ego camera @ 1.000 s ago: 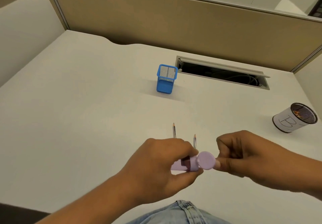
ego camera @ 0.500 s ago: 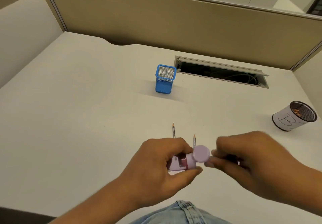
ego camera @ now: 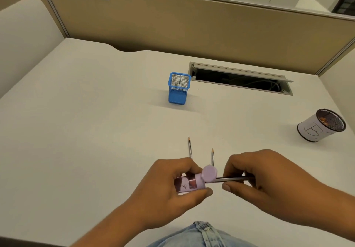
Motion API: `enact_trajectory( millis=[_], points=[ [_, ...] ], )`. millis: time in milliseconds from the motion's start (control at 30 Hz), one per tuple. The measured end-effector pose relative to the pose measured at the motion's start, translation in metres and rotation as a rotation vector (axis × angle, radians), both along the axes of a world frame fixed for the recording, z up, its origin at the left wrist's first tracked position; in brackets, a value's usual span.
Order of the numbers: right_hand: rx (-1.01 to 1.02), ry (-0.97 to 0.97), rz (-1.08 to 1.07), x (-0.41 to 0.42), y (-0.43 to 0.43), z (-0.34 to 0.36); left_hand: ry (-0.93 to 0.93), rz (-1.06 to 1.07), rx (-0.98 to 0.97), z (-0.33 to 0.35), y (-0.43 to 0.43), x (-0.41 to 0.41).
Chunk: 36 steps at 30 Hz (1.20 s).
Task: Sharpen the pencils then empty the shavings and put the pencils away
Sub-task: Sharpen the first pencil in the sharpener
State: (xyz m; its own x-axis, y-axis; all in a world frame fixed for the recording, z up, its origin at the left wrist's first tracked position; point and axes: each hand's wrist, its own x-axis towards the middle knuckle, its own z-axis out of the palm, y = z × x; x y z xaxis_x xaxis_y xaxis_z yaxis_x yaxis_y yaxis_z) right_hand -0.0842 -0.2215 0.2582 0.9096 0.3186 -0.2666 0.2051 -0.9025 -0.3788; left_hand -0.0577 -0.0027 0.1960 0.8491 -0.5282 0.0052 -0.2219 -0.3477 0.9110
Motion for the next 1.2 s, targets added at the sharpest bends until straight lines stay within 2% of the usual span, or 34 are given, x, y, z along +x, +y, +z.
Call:
enact_trajectory(
  millis=[200, 500, 667, 1200],
  points=[
    [-0.036, -0.095, 0.017, 0.002, -0.003, -0.003, 0.107, 0.02, -0.008, 0.001, 0.0, 0.002],
    [-0.102, -0.196, 0.053, 0.002, -0.006, -0.004, 0.127, 0.013, -0.036, 0.004, 0.0, 0.004],
    [-0.037, -0.08, 0.012, 0.003, -0.008, -0.003, 0.109, 0.025, -0.043, 0.005, 0.001, 0.006],
    [0.21, -0.05, -0.21, -0.001, -0.009, 0.007, 0.228, 0.143, -0.123, -0.003, 0.005, 0.009]
  ],
)
